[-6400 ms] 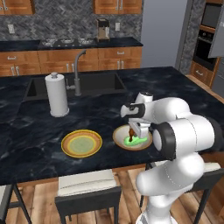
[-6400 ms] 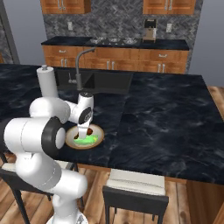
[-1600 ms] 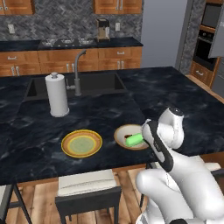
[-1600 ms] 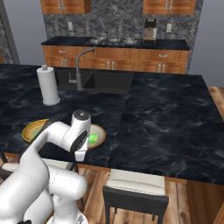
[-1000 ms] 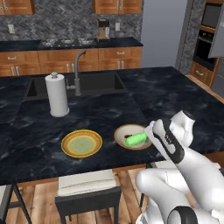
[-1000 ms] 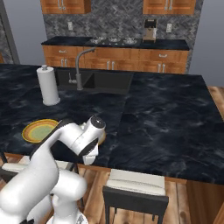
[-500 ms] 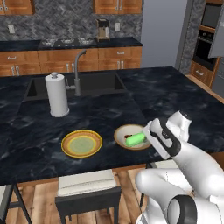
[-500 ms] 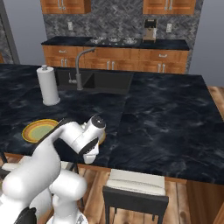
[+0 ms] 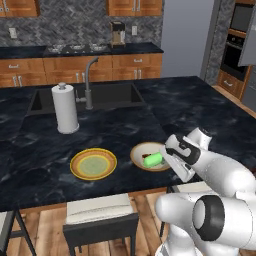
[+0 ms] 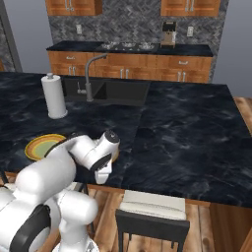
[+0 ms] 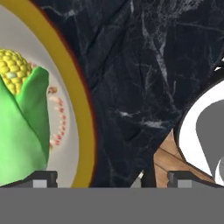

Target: Pick the chicken drumstick and corn from their plates and place them in the bowl. Then put the bowl in the fridge.

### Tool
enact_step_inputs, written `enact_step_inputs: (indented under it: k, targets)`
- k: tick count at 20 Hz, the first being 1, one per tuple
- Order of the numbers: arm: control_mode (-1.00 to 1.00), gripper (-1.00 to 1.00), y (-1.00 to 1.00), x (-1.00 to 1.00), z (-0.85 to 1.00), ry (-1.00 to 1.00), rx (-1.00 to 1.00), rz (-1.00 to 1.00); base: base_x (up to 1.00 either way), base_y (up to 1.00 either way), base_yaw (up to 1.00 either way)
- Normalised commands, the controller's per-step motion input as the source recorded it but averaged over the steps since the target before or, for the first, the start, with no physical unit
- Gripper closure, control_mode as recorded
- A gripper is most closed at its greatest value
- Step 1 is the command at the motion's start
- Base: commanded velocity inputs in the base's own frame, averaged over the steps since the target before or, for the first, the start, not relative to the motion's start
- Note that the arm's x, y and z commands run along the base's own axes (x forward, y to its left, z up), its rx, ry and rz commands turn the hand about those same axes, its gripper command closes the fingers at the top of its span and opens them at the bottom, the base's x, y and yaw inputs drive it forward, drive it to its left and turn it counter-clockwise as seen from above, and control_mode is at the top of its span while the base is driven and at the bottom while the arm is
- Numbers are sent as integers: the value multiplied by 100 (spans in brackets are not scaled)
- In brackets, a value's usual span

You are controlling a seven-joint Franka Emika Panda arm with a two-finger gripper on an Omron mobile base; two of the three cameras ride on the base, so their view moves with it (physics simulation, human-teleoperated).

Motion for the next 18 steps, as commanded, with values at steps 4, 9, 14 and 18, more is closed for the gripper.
enact_step_inputs:
  k: [4,9,14,18]
  targets:
    - [-100,-100,0,23,-11,2,0,0,0,0,0]
    - [-100,-100,0,20,-16,1,2,0,0,0,0]
    - [-100,-100,0,17,-20,0,3,0,0,0,0]
    - [-100,-100,2,14,-19,1,2,0,0,0,0]
